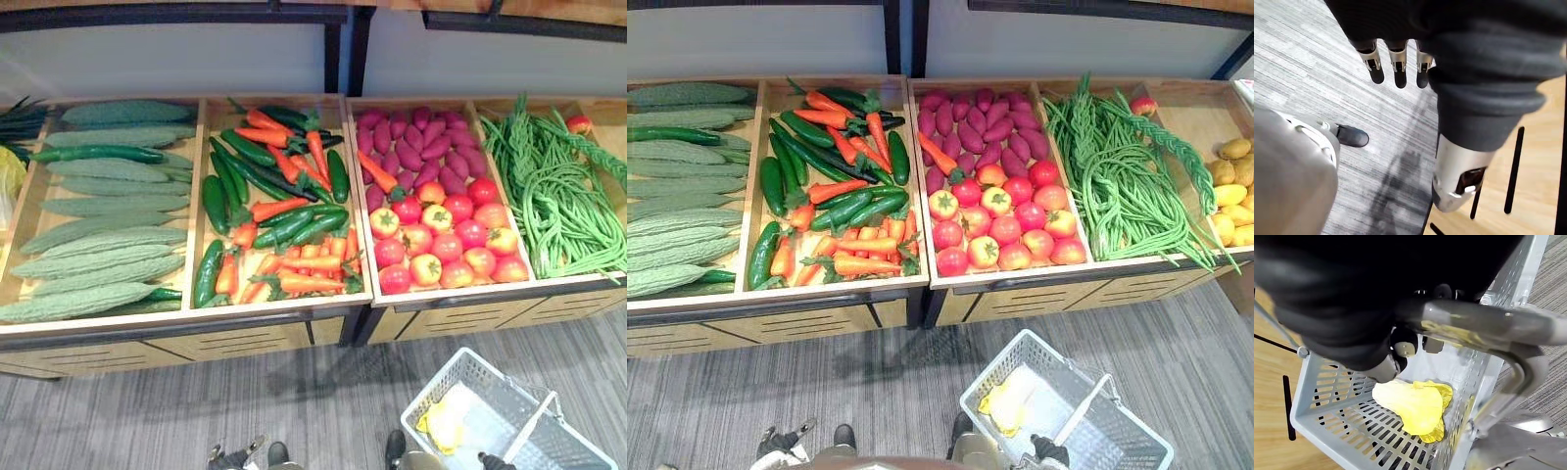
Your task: Pick vegetable in the basket
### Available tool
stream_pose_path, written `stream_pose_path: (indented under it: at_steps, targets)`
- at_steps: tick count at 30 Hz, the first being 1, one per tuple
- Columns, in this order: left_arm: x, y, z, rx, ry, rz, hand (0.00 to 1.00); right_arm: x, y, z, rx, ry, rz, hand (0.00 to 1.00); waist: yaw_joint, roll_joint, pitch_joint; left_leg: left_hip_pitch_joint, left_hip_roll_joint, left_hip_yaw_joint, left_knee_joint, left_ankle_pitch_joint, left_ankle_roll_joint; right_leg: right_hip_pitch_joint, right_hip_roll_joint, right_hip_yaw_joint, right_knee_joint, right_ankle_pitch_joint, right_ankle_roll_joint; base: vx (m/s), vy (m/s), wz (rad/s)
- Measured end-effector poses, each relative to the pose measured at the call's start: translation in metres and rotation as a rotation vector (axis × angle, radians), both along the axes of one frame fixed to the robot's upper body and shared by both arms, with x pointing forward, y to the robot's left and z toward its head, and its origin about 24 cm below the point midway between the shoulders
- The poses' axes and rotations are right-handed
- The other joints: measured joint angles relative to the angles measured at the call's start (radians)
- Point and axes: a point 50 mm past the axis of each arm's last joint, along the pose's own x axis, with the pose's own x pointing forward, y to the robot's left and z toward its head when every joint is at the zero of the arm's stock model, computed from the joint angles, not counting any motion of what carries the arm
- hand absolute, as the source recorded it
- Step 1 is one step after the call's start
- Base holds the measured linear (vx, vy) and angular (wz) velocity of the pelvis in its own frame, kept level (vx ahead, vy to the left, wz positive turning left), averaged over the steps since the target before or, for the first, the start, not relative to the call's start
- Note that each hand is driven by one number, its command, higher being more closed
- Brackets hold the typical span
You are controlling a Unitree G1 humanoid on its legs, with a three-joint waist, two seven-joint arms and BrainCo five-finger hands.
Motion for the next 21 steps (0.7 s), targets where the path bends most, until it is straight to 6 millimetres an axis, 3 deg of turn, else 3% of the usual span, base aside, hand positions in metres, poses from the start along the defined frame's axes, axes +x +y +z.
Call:
stream_pose_path:
  at_steps: [5, 7, 10, 12, 14, 16, 20, 21]
  targets:
    - [-0.014, 0.017, 0.003, -0.03, -0.081, 0.412, 0.0, -0.017, -0.006, -0.002, 0.009, 0.032, -0.102, 1.0, -0.002, 0.012, -0.018, 0.013, -0.005, 0.005, -0.003, -0.001, 0.0, 0.024, -0.001, 0.001, -0.034, 0.015, 0.004, -0.01, 0.011, -0.02]
    - [-0.008, 0.029, 0.01, -0.004, -0.165, 0.519, 0.0, -0.023, -0.009, -0.002, 0.005, 0.042, -0.128, 1.0, -0.003, 0.02, -0.027, 0.013, -0.005, 0.005, -0.003, -0.001, 0.0, 0.024, -0.001, 0.001, -0.034, 0.015, 0.004, 0.0, 0.0, 0.0]
    - [0.02, 0.054, 0.036, 0.068, -0.38, 0.613, 0.0, -0.028, -0.012, -0.002, -0.006, 0.05, -0.139, 1.0, -0.003, 0.033, -0.039, 0.013, -0.005, 0.006, -0.003, -0.001, 0.0, 0.024, 0.0, 0.003, -0.036, 0.019, 0.003, 0.0, 0.0, 0.0]
    - [0.039, 0.072, 0.064, 0.145, -0.549, 0.638, 0.0, -0.03, -0.013, -0.001, -0.014, 0.053, -0.129, 1.0, -0.002, 0.037, -0.049, 0.013, -0.004, 0.009, -0.003, -0.001, 0.0, 0.024, 0.001, 0.005, -0.04, 0.024, 0.001, -0.01, -0.003, -0.05]
    - [0.057, 0.091, 0.107, 0.318, -0.701, 0.638, 0.0, -0.029, -0.013, 0.0, -0.027, 0.05, -0.088, 1.0, -0.002, 0.039, -0.058, 0.016, -0.006, 0.024, -0.003, -0.001, 0.0, 0.026, 0.003, 0.017, -0.056, 0.04, 0.0, -0.02, 0.0, -0.16]
    - [0.071, 0.099, 0.137, 0.432, -0.781, 0.615, 0.0, -0.029, -0.012, 0.0, -0.037, 0.051, -0.055, 1.0, -0.002, 0.041, -0.062, 0.029, -0.008, 0.034, -0.003, -0.002, 0.001, 0.036, 0.002, 0.026, -0.066, 0.048, -0.001, -0.03, 0.005, -0.15]
    - [0.1, 0.092, 0.201, 0.786, -0.843, 0.421, 0.0, -0.036, -0.011, 0.001, -0.05, 0.064, -0.003, 1.0, -0.001, 0.035, -0.08, 0.037, -0.007, 0.058, -0.003, -0.005, 0.001, 0.038, 0.005, 0.053, -0.064, 0.052, 0.003, -0.04, 0.0, -0.12]
    - [0.104, 0.091, 0.208, 0.834, -0.845, 0.378, 0.0, -0.035, -0.012, 0.001, -0.055, 0.061, 0.002, 1.0, -0.001, 0.036, -0.08, 0.04, -0.007, 0.062, -0.003, -0.005, 0.001, 0.038, 0.006, 0.058, -0.064, 0.054, 0.003, -0.05, -0.001, -0.24]
